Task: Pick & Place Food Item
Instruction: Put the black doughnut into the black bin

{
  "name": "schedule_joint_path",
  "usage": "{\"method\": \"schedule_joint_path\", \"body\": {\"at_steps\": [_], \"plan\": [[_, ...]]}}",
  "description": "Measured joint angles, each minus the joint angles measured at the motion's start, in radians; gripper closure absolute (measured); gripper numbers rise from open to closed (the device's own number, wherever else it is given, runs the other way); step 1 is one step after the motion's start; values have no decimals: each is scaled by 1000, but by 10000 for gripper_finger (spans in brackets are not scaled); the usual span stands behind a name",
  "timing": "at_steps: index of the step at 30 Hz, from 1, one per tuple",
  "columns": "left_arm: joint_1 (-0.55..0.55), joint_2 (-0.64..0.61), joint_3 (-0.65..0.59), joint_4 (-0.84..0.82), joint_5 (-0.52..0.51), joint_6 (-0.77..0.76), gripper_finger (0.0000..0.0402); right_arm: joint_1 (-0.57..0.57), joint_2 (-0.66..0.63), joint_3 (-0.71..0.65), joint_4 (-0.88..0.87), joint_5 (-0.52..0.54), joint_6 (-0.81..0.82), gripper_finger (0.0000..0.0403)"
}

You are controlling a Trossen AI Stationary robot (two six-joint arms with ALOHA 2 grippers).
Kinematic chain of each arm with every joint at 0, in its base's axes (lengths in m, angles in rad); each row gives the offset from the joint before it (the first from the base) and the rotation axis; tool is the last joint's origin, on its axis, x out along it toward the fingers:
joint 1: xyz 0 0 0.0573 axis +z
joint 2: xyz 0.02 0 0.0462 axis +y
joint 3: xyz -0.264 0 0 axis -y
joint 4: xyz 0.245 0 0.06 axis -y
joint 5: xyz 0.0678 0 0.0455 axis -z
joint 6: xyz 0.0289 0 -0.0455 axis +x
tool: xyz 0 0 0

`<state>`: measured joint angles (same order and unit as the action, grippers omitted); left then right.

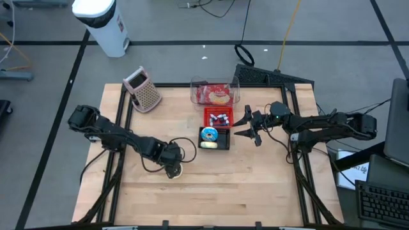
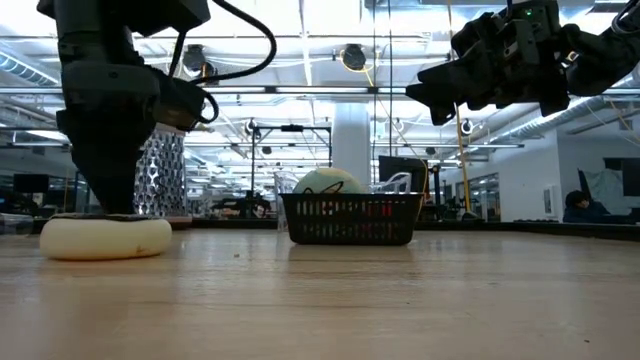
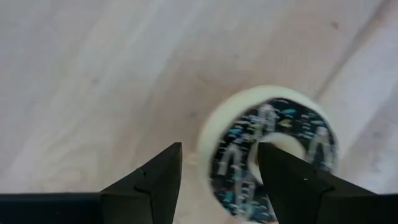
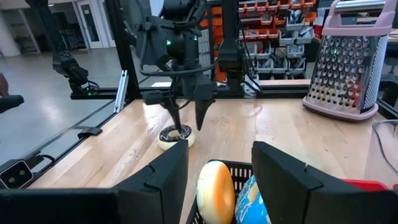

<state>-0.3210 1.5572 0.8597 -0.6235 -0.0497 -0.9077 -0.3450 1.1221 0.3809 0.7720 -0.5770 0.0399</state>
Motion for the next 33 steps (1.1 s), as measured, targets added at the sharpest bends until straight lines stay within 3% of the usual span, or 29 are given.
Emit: {"method": "schedule_joint_path", "body": {"at_steps": [14,26,29,33], "plan": [[8,97,2,65,67,37,197,0,0,0,-6,0,0,238],[89,20,-1,256,-1,275,367,68,0,0,26,16,75,238],[132,-6,-1,359,-3,382,382,124,0,0,54,96,79,238],[188,-52,-1,567,-17,539,374,194,6,0,91,207,79,238]]}}
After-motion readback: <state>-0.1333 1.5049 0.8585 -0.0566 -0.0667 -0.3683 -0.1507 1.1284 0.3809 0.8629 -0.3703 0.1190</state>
